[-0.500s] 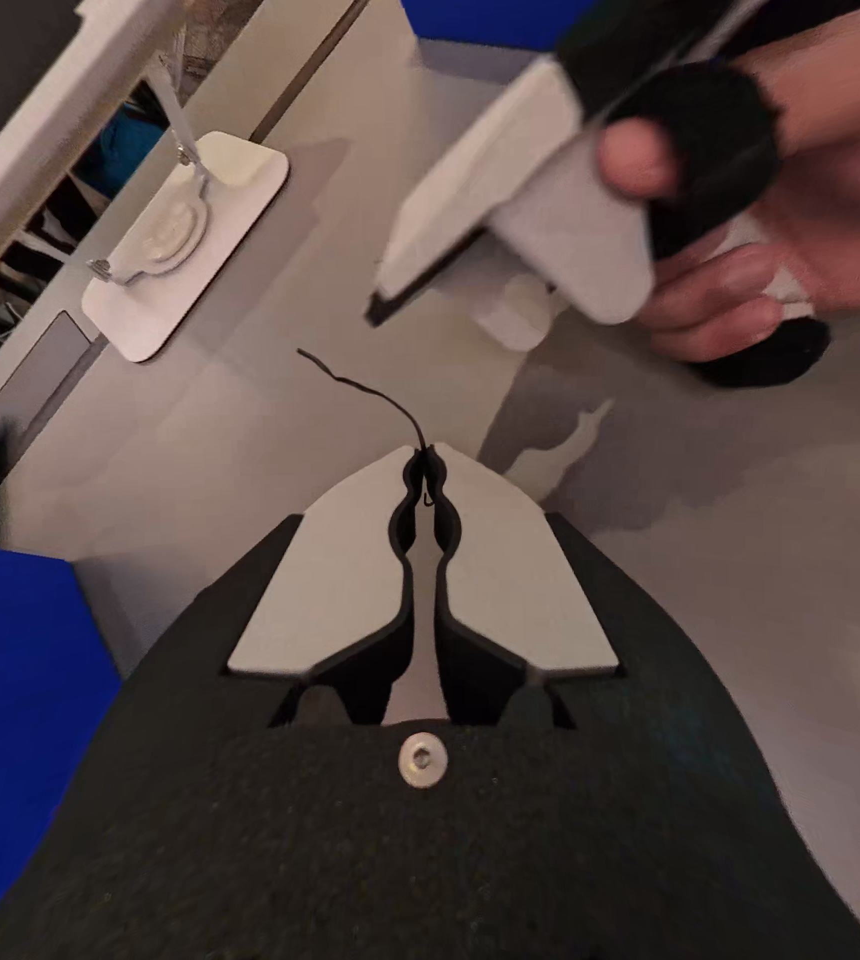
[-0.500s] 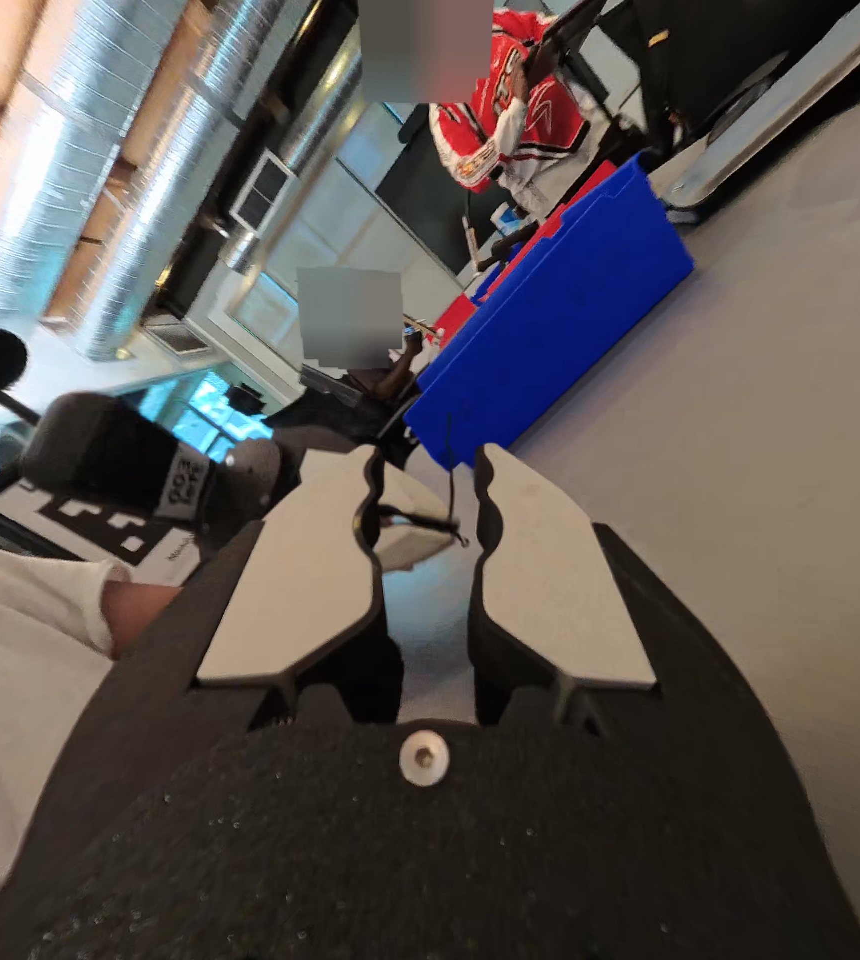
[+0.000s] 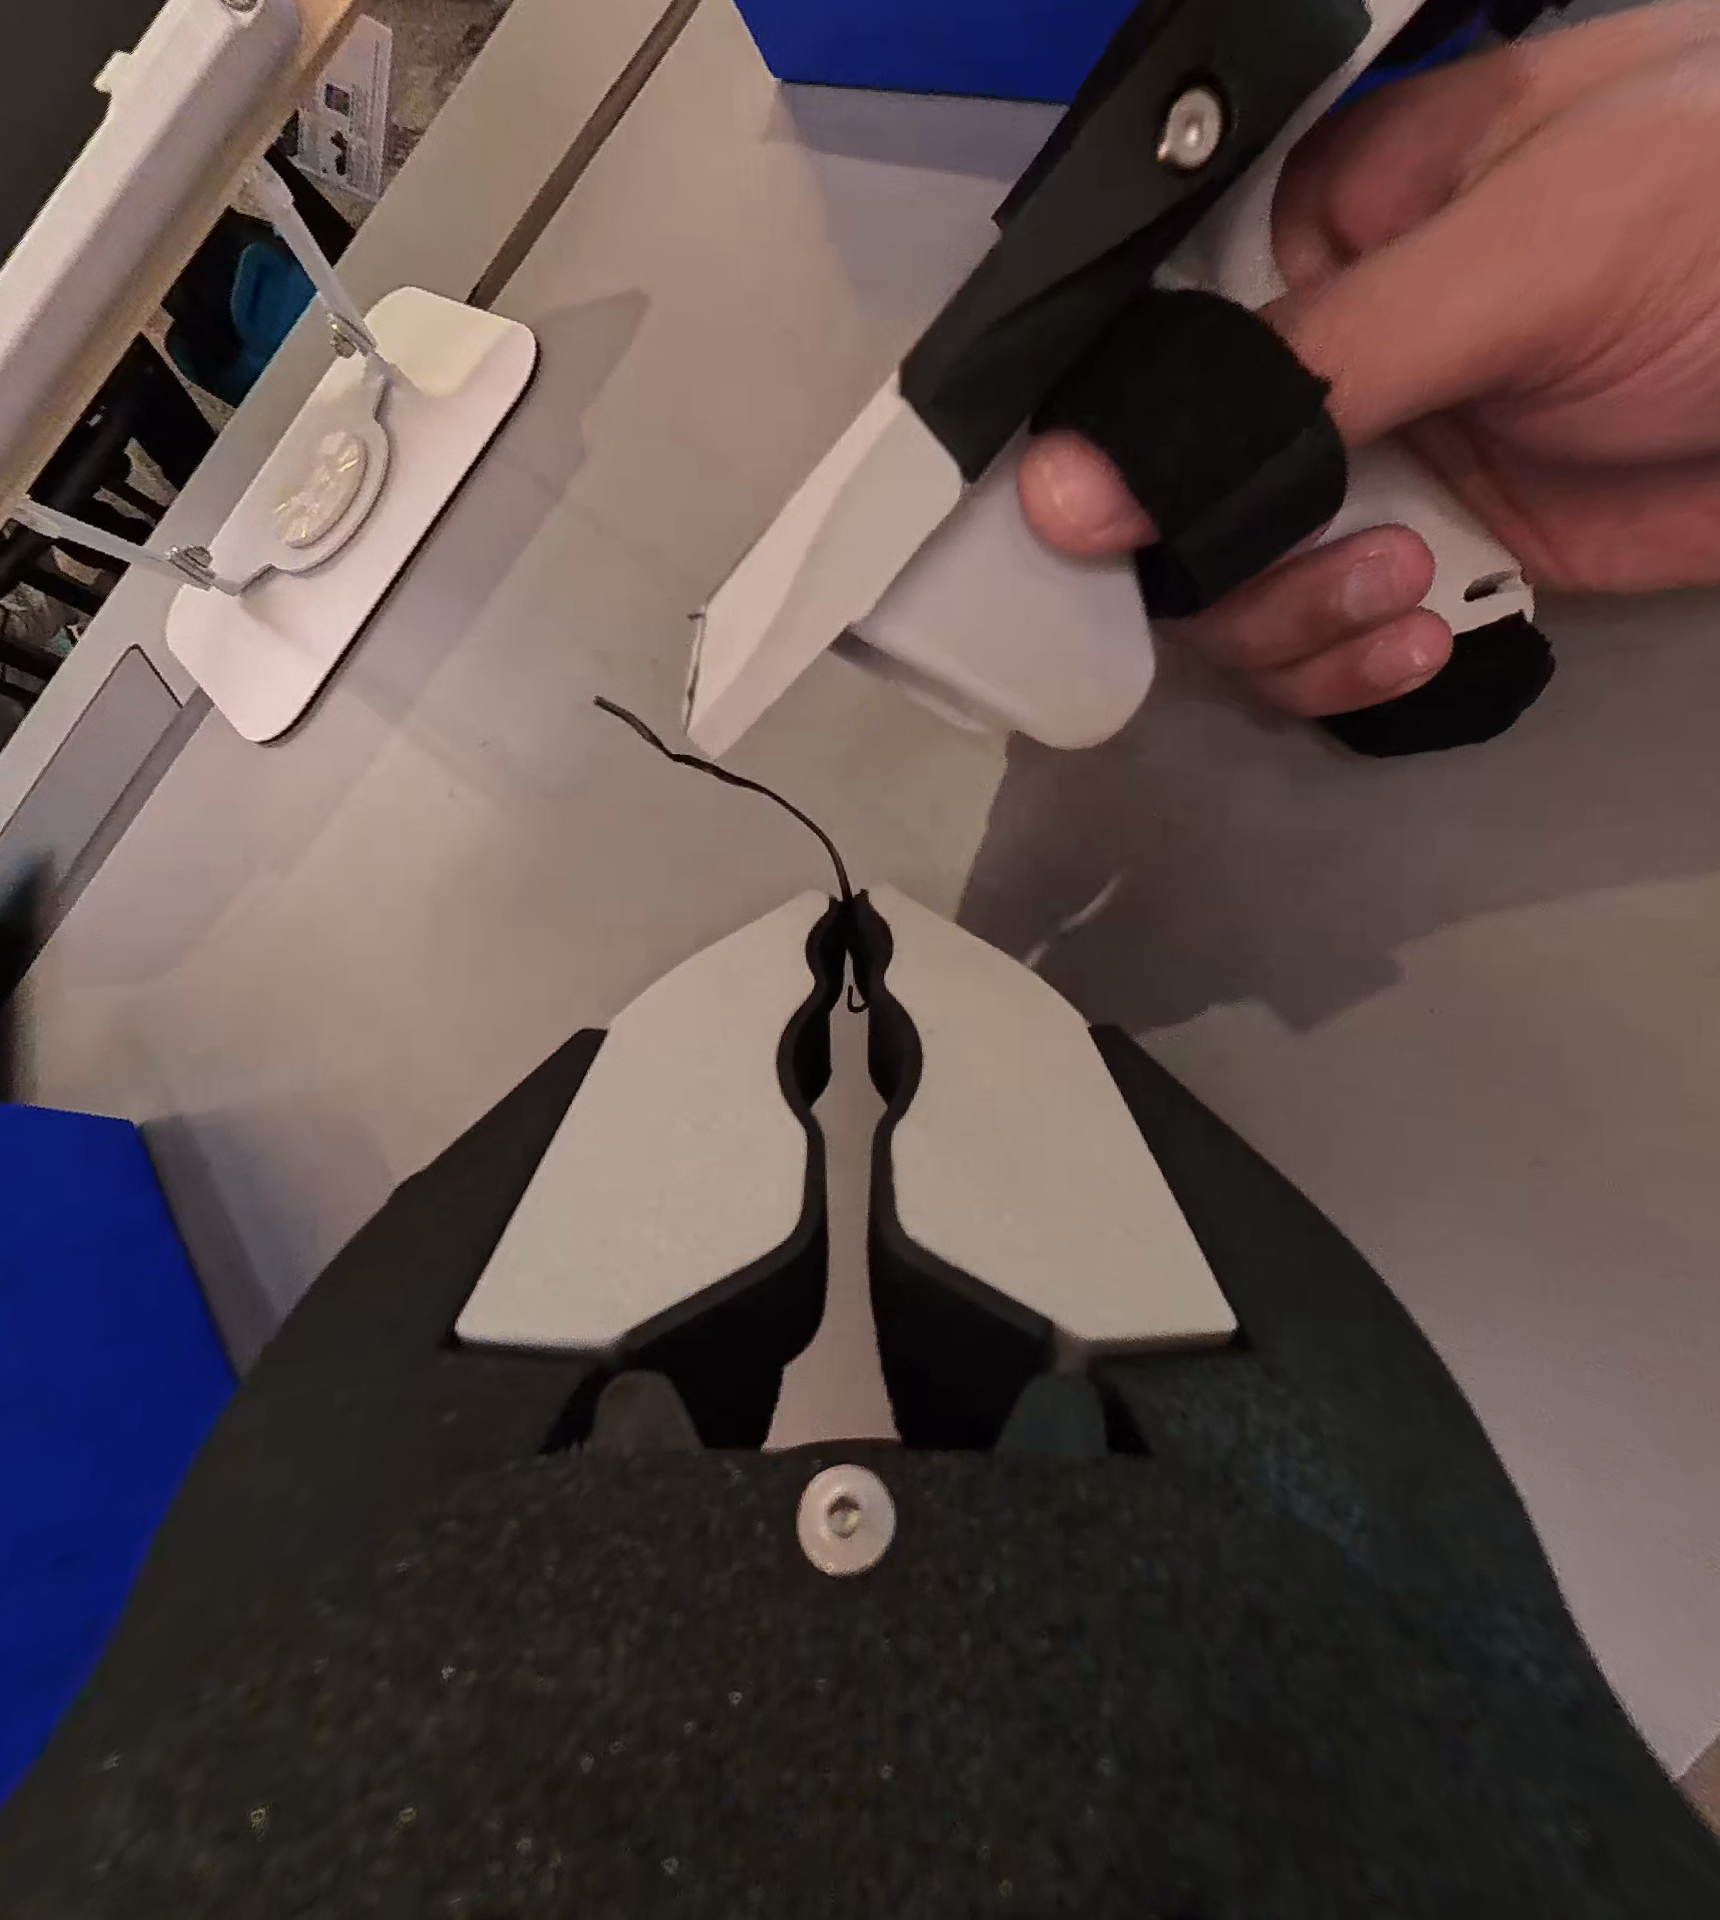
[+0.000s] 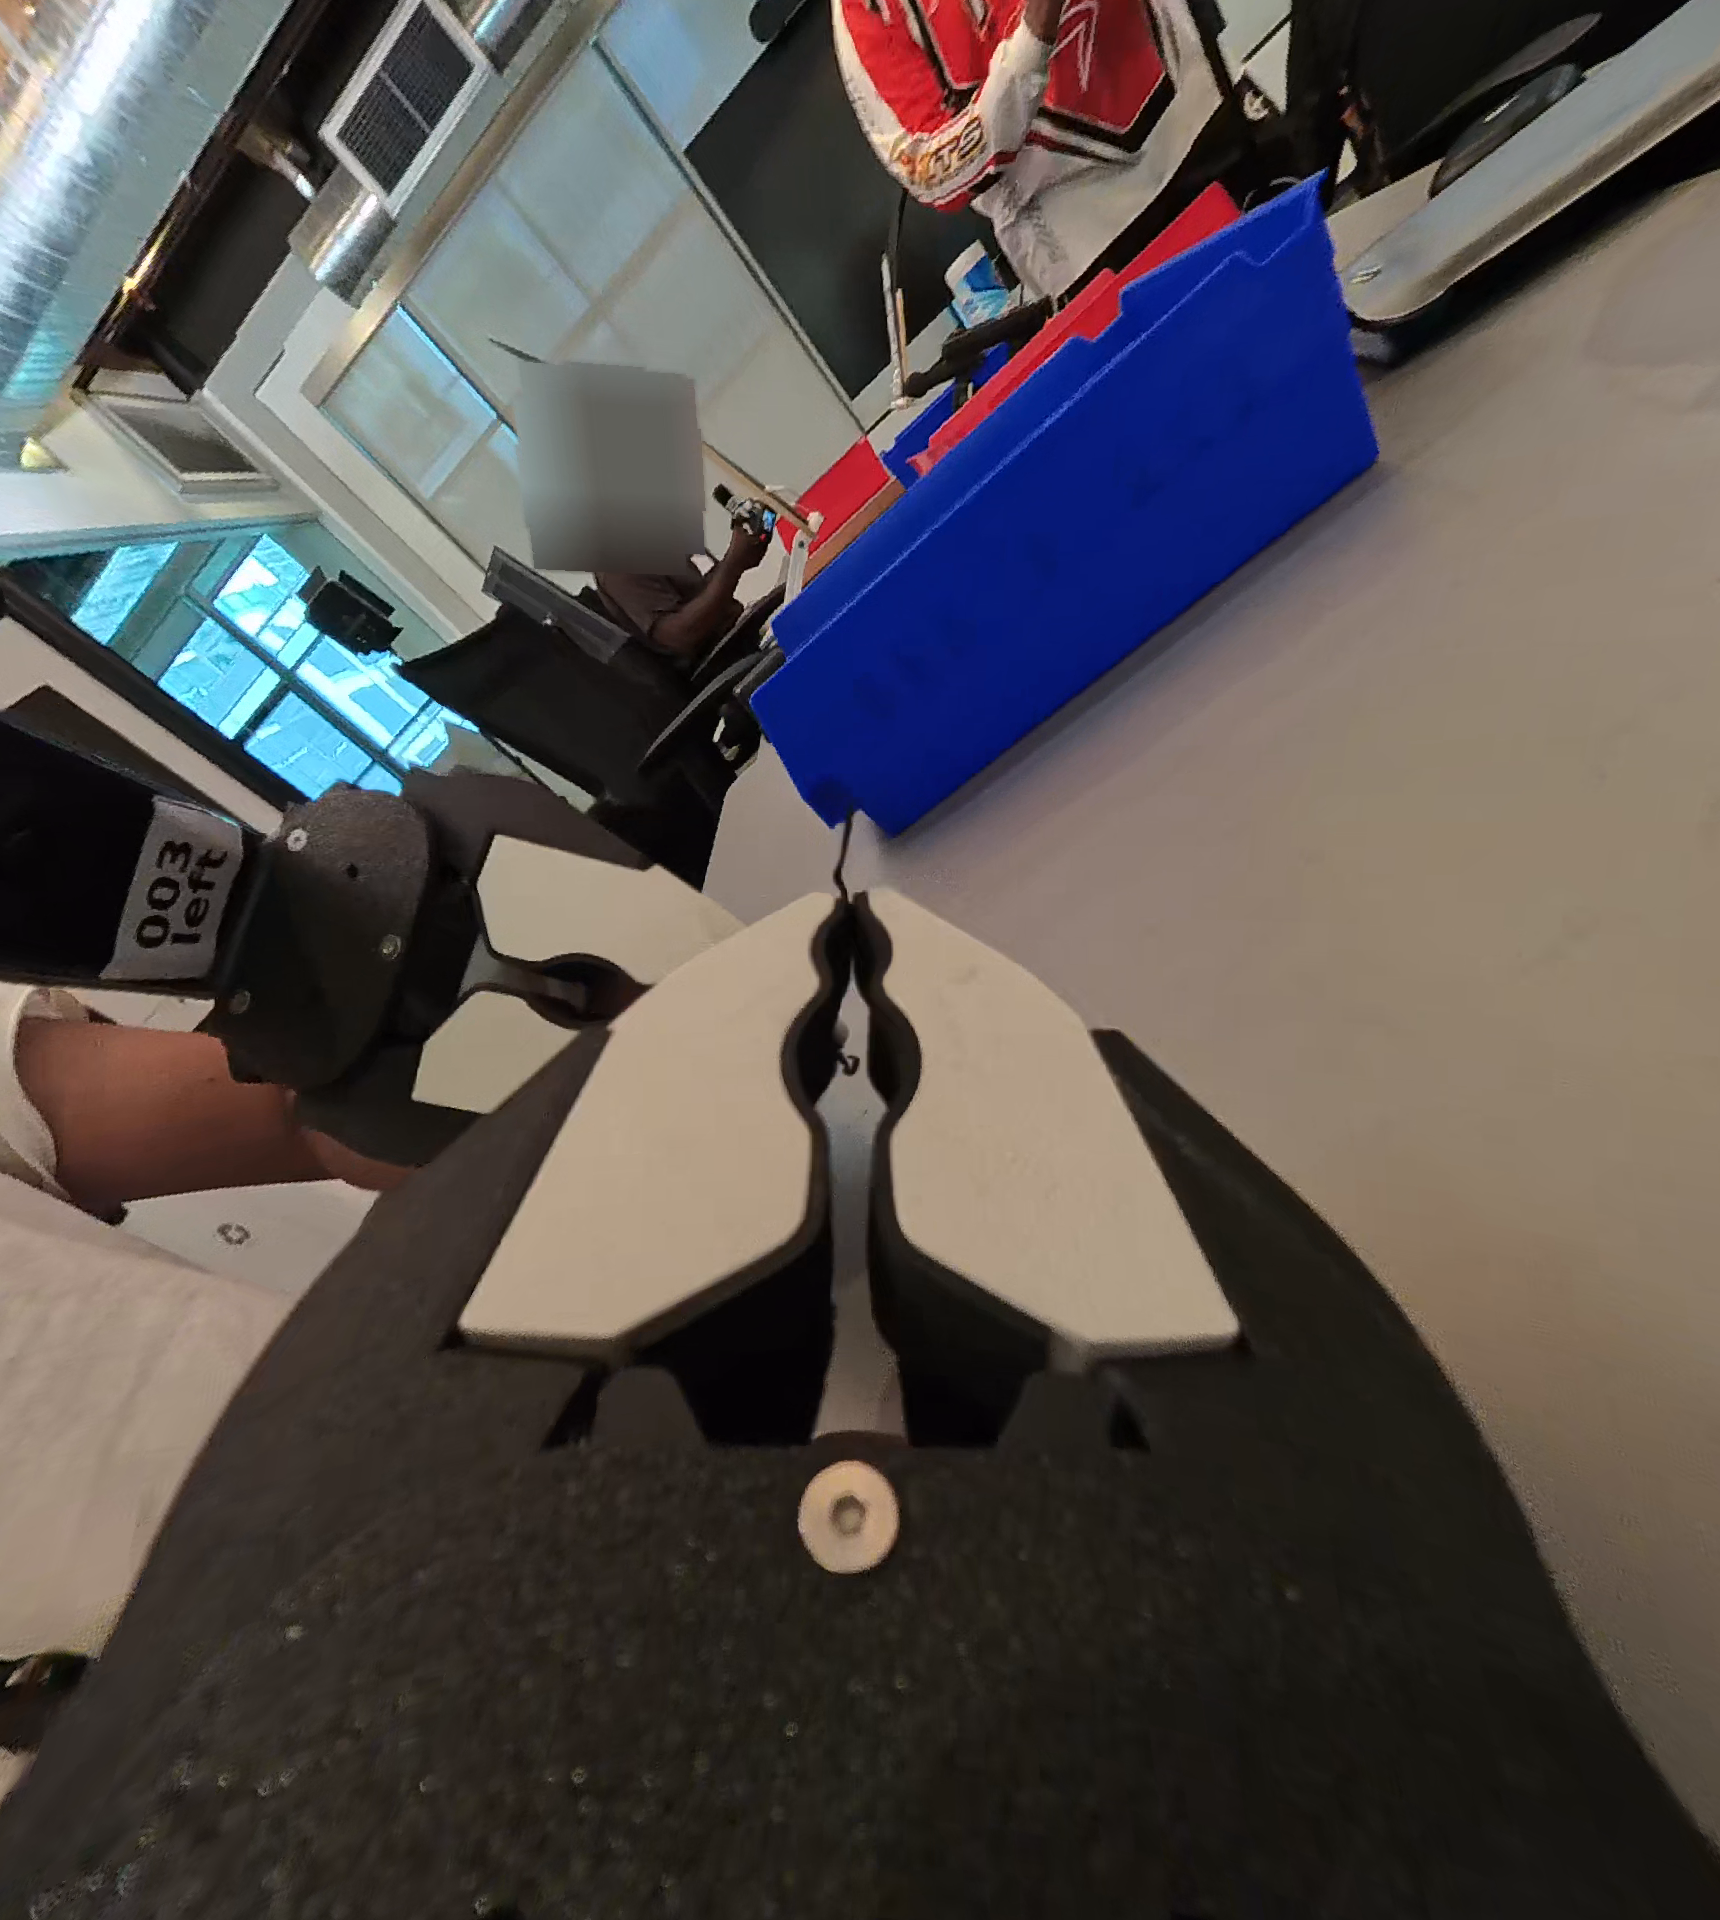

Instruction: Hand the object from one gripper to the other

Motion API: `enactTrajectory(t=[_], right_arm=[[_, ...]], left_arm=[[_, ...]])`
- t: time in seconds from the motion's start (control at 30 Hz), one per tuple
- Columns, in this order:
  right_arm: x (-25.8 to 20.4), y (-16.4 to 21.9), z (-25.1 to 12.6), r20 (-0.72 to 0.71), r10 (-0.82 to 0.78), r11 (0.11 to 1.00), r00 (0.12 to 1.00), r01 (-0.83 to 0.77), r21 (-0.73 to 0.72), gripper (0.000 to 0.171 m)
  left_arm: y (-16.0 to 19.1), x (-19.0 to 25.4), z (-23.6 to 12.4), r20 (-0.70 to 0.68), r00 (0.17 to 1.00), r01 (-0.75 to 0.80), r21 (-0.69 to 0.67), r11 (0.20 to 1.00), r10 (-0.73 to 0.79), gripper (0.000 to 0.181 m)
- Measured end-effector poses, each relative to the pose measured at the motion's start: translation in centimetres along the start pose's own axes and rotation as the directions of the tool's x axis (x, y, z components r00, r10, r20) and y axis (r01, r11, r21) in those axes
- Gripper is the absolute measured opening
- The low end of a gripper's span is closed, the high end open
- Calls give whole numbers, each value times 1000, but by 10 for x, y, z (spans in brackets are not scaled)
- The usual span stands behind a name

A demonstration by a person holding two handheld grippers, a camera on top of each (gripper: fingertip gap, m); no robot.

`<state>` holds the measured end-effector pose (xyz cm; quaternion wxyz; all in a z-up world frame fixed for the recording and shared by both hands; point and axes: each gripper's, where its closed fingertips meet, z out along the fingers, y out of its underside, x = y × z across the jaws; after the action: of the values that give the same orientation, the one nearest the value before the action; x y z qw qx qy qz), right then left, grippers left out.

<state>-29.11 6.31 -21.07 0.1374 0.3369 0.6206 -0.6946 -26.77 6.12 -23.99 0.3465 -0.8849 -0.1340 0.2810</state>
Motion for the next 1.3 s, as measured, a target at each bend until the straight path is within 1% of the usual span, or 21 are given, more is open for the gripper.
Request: enactTrajectory(t=[0.13, 0.3, 0.53, 0.57, 0.6, 0.63, 0.67, 0.73, 0.77, 0.8, 0.97, 1.07, 1.13, 1.2, 1.23, 1.27, 1.3], right_arm=[[2, 4, 4, -29, -47, 998, 998, 46, -43, 0], [4, 8, 2, -41, -64, 995, 997, 60, -76, 0], [3, 7, 0, -23, -53, 997, 998, 52, -60, 0], [6, 7, 1, -43, -47, 998, 998, 44, -55, 12], [8, 7, 3, -51, -34, 998, 998, 32, -50, 28], [5, 7, 4, -23, -21, 999, 999, 20, -48, 28], [1, 9, 6, 8, -8, 999, 1000, 9, -50, 23], [-1, 10, 9, 20, -7, 998, 1000, 8, -58, 18], [-2, 11, 10, 28, -14, 998, 1000, 16, -65, 12], [-5, 12, 11, 43, -21, 997, 999, 24, -74, 1], [-1, 18, 10, 1, -75, 989, 997, 75, -128, 1], [4, 18, 6, -24, -89, 987, 996, 85, -137, 0], [11, 17, 0, -80, -147, 979, 986, 133, -156, 1], [18, 14, -8, -157, -254, 956, 954, 223, -188, 1], [23, 13, -13, -207, -339, 930, 918, 294, -218, 1], [27, 12, -18, -250, -443, 886, 861, 379, -268, 1], [30, 12, -22, -281, -553, 823, 785, 461, -332, 0]], left_arm=[[3, 0, 1, 2, 1000, -2, -8, 1000, 2, 1], [6, -3, 0, -23, 999, 43, 5, 999, -43, 1], [5, -7, -3, -37, 996, 81, 43, 996, -79, 1], [3, -7, -3, -34, 996, 82, 58, 995, -80, 1], [2, -7, -4, -36, 996, 82, 64, 995, -80, 1], [0, -7, -5, -32, 996, 80, 69, 994, -78, 1], [0, -7, -5, -34, 997, 76, 69, 995, -74, 1], [-1, -4, -5, -37, 997, 73, 74, 995, -71, 1], [-1, -3, -5, -41, 997, 71, 70, 995, -68, 1], [-1, -2, -4, -43, 997, 68, 68, 995, -66, 1], [4, 0, 1, -64, 995, 82, 55, 995, -79, 1], [6, 4, 2, -138, 980, 153, 79, 985, -141, 9], [7, 5, 2, -184, 965, 203, 84, 976, -185, 13], [6, 4, 1, -227, 950, 242, 97, 965, -215, 17], [5, 3, 0, -243, 943, 262, 110, 959, -230, 18], [3, 0, -2, -256, 936, 281, 126, 951, -243, 20], [1, -2, -4, -268, 929, 301, 146, 942, -255, 21]])
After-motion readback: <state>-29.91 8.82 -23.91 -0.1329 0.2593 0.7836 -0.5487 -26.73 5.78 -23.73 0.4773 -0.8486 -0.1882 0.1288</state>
